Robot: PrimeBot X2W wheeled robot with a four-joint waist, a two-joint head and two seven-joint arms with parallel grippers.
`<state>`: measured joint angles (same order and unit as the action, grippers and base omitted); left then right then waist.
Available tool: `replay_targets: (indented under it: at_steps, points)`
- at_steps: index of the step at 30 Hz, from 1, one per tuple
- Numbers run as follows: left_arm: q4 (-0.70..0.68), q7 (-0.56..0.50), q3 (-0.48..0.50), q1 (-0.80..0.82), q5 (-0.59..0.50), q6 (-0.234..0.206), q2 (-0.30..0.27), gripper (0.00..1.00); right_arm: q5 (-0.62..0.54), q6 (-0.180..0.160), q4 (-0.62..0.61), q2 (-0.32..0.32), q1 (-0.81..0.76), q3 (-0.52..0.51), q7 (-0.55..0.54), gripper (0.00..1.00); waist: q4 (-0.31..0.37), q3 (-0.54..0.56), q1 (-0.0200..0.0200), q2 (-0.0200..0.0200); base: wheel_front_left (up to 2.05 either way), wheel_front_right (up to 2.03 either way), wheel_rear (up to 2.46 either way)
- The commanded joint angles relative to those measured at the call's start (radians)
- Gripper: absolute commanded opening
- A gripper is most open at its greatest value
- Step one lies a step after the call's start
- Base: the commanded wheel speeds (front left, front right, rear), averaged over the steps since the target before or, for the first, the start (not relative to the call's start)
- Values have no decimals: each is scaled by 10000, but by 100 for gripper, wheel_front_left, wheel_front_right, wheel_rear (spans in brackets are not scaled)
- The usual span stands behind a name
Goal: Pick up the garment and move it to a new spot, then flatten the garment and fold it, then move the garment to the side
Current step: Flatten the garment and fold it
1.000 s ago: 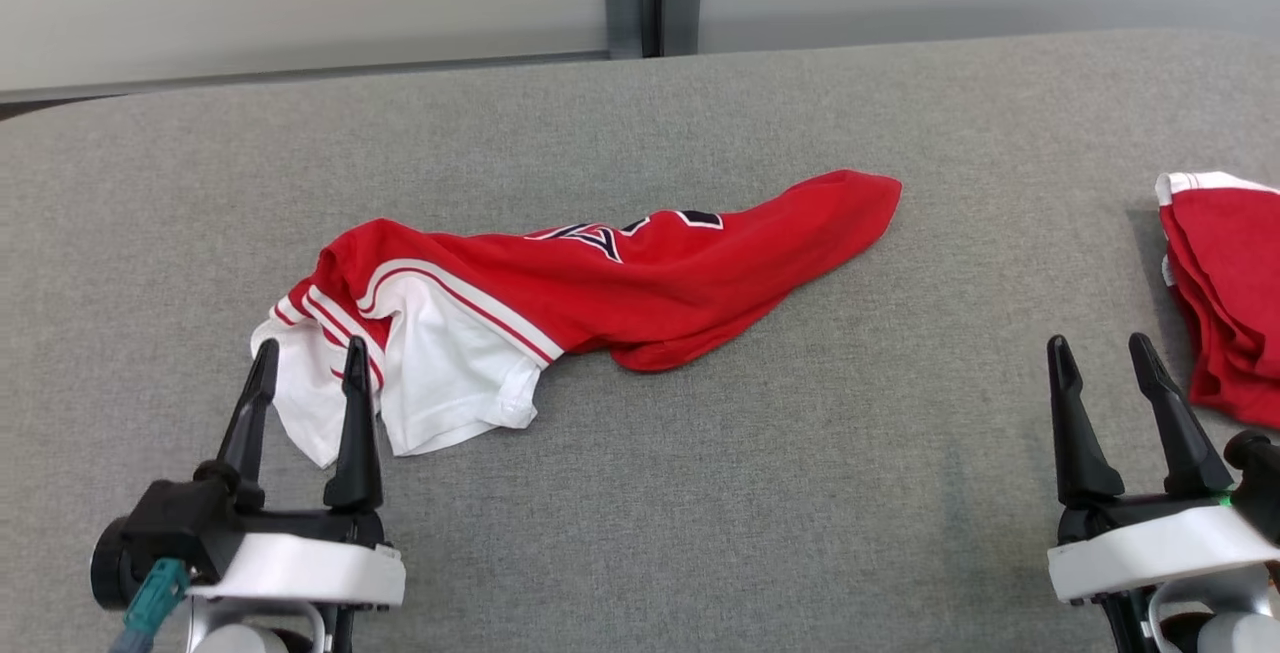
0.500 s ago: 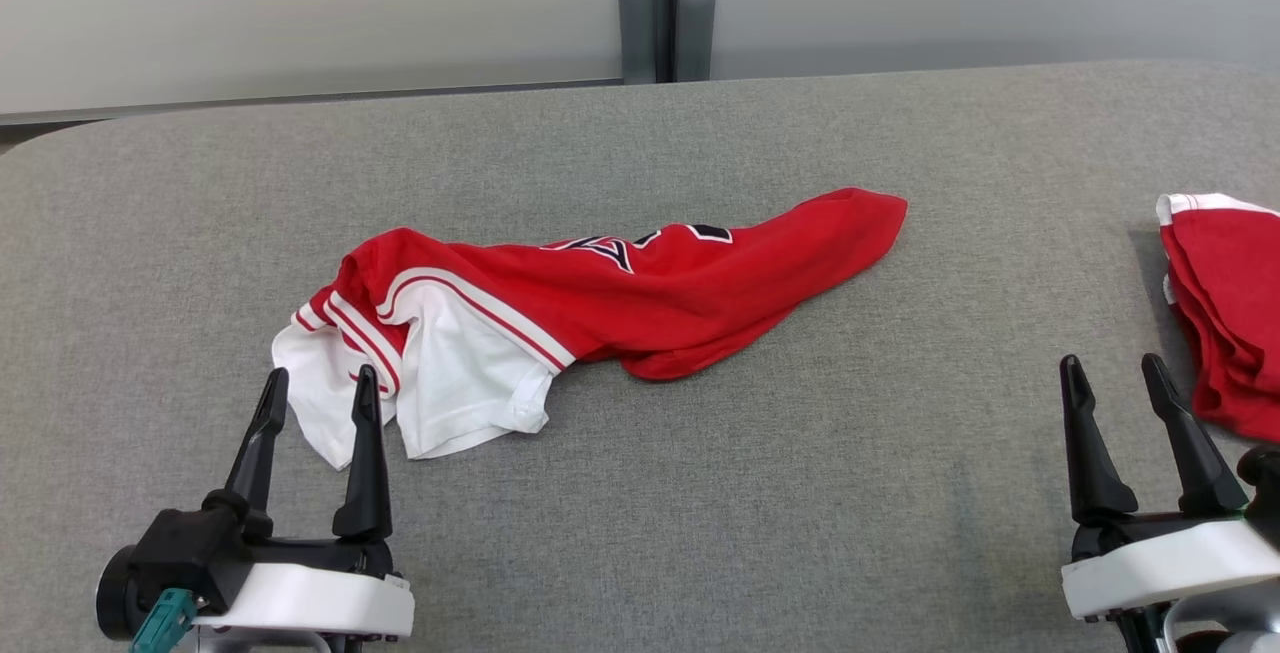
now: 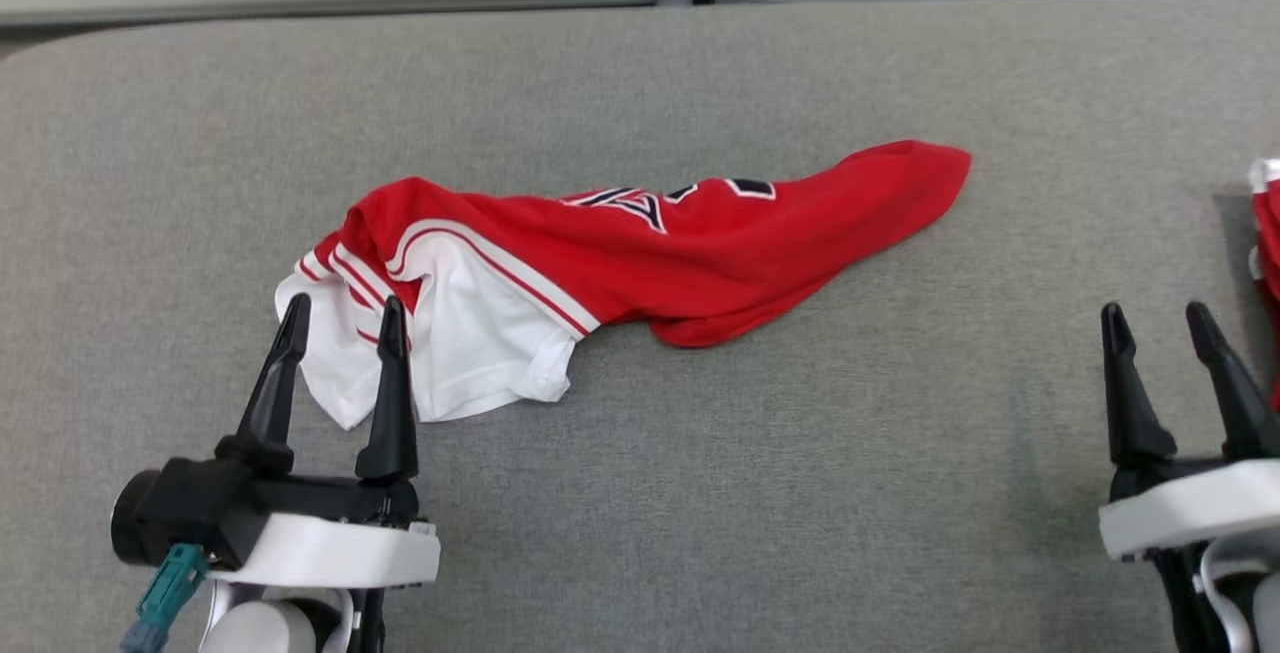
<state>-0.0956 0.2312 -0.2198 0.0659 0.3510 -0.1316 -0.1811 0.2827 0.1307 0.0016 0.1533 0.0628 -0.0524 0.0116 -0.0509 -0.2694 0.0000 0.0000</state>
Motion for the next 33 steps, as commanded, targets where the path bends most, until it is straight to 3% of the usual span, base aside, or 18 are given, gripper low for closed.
replay_targets:
  at_steps: [1,8,17,18,19,20,21,28,33]
  points:
    - [-82,72,-38,345,-91,81,11,100,-66,-2,227,286,525,58,-93,100,-358,-698,0,0,0,0,0]
    - [279,226,-316,1125,-116,397,281,100,185,-2,2006,1108,2767,1037,-461,100,-929,-1582,0,0,0,0,0]
    - [842,334,-344,1593,-166,689,530,100,875,-2,4425,1309,4566,2232,-218,100,-1215,-1817,0,0,0,0,0]
    - [894,329,-324,1597,-176,709,538,100,959,-2,4666,1316,4696,2346,-147,62,-1220,-1823,0,0,0,0,0]
    - [932,334,-304,1624,-192,731,550,100,1023,-2,4891,1327,4798,2446,-99,44,-1222,-1829,0,0,0,0,0]
    - [957,339,-283,1670,-195,767,558,100,1096,-2,5082,1333,4887,2521,-23,10,-1228,-1841,0,0,0,0,0]
    - [984,344,-259,1711,-223,776,558,100,1164,-2,5240,1331,4971,2613,65,0,-1225,-1844,0,0,0,0,0]
    - [1000,345,-45,1694,-376,887,632,100,1600,-4,5794,1471,5131,3115,873,0,-1082,-1789,0,0,0,0,0]
    - [1047,345,95,1553,-482,988,723,100,1852,-4,5451,1512,4390,3070,1472,0,-934,-1511,0,0,0,0,0]
